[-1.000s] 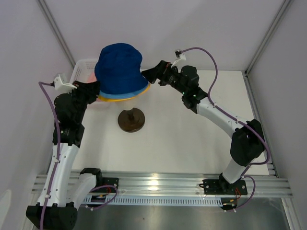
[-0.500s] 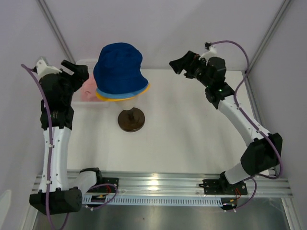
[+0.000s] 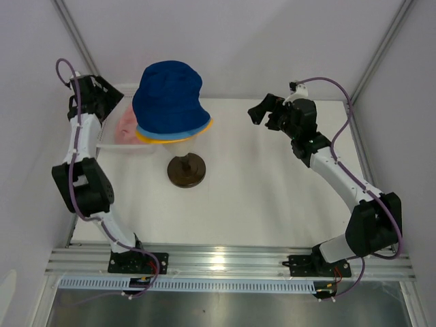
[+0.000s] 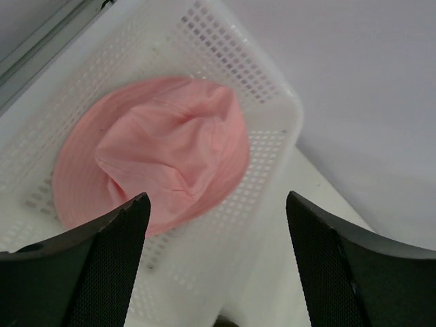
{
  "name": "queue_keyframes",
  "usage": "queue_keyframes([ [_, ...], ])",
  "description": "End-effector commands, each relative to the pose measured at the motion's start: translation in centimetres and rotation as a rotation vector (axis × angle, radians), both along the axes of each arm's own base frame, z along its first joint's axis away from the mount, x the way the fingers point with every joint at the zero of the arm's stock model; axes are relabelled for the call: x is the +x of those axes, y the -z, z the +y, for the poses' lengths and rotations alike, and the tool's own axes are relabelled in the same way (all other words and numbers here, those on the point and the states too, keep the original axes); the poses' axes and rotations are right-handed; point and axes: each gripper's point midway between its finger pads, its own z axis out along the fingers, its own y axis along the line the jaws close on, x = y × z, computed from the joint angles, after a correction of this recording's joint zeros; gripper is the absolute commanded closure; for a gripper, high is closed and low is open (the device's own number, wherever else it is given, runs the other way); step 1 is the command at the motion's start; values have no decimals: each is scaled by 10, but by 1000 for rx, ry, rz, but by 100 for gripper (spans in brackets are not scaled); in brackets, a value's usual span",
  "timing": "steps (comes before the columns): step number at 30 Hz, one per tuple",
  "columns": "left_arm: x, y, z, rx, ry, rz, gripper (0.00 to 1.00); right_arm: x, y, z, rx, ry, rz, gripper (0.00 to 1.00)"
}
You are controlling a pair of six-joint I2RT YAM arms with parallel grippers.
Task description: Stack the hats
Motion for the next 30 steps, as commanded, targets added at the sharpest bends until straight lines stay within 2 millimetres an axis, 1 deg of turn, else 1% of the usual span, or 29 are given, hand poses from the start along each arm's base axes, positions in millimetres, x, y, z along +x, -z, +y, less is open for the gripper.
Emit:
queue_keyframes([
  [1,18,19,13,48,14,92,17,11,-9,-9,-17,54,-46,1],
  [2,18,35,15,56,24,146,18,13,-5,-11,-22,58,-39,1],
  [3,22,57,17,56,28,196,18,15,0,-11,-27,62,-28,1],
  [4,27,59,18,71,34,203,18,17,3,-12,-31,68,-23,1],
  [5,24,70,21,95,39,245,19,18,6,-13,-33,68,-19,1],
  [6,27,87,19,105,54,287,19,22,13,-13,-37,69,-7,1],
  [7,29,92,18,125,67,306,19,24,14,-11,-33,58,-2,0],
  [8,30,94,23,179,68,329,20,28,18,-12,-29,57,8,1],
  [9,32,109,17,195,93,375,21,33,26,-11,-19,52,36,1],
  [10,31,116,17,215,100,403,21,34,28,-7,-6,33,47,1],
  [11,33,115,21,254,92,419,23,38,27,-7,3,28,51,1],
  [12,31,123,18,258,101,449,24,40,29,-5,10,19,56,0],
  [13,31,134,18,251,105,474,24,43,37,-1,18,5,78,1],
  [15,33,140,18,240,101,488,26,47,35,1,25,-4,82,1],
  [16,31,145,18,235,104,501,27,48,40,3,23,-10,92,0],
  [17,31,151,16,225,106,511,29,50,38,1,23,-6,91,1],
  [18,31,154,15,220,109,515,30,50,39,1,24,-4,93,0],
  [21,30,162,15,212,107,531,44,51,39,-1,21,-3,93,1],
  [22,28,165,15,205,104,541,56,51,39,-1,22,-4,95,0],
  [24,27,164,14,200,103,539,68,51,39,-3,22,-4,103,1],
  [25,28,160,13,201,106,529,76,51,38,-4,25,-3,103,1],
  [26,28,153,14,202,102,519,95,51,36,-5,27,-3,101,1],
  [27,27,150,13,204,99,515,99,50,35,-5,31,-2,99,0],
  [29,26,136,12,213,100,490,99,49,33,-6,37,-6,97,1],
  [30,25,117,11,221,101,452,99,48,30,-5,42,-12,92,0],
])
